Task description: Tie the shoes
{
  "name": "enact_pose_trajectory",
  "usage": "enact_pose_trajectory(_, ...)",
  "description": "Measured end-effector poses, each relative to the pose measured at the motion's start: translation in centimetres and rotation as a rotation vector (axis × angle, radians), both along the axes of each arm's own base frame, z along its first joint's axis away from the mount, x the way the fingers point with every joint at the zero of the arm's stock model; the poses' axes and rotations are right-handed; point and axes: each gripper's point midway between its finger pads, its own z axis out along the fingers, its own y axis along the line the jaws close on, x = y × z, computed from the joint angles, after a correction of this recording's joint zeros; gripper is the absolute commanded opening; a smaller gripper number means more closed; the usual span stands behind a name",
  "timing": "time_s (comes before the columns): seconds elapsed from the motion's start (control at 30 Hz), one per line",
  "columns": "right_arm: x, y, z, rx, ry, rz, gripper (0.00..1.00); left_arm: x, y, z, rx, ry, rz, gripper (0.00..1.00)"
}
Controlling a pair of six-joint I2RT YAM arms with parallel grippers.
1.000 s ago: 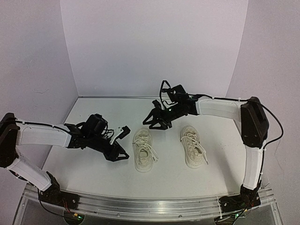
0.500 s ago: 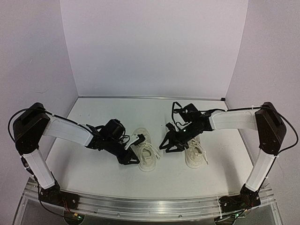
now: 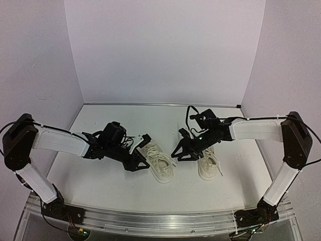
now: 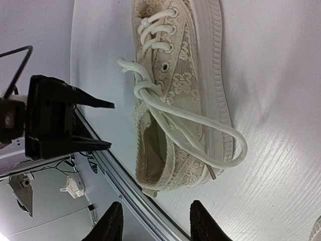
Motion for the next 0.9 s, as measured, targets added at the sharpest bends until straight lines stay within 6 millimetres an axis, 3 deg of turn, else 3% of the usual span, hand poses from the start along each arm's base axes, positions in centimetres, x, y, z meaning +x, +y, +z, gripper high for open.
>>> enact_pose_trajectory(0.17, 0.1, 0.5, -0.5, 0.027, 0.004, 0.009, 0.46, 2.3, 1.6, 2.4, -0.039, -0.047, 0.071, 0.51)
enact_pose_trajectory(0.43, -1.2, -0.1, -4.1, -0.006, 0.087, 0.019, 0.46, 3.0, 2.3, 2.1, -0.028, -0.036, 0.112, 0.51)
enact_pose_trajectory(0.9, -0.7, 0.7, -6.6, 0.017, 0.113, 0.021, 0.38, 3.6, 2.7, 1.2, -0.012, -0.015, 0.136, 0.52)
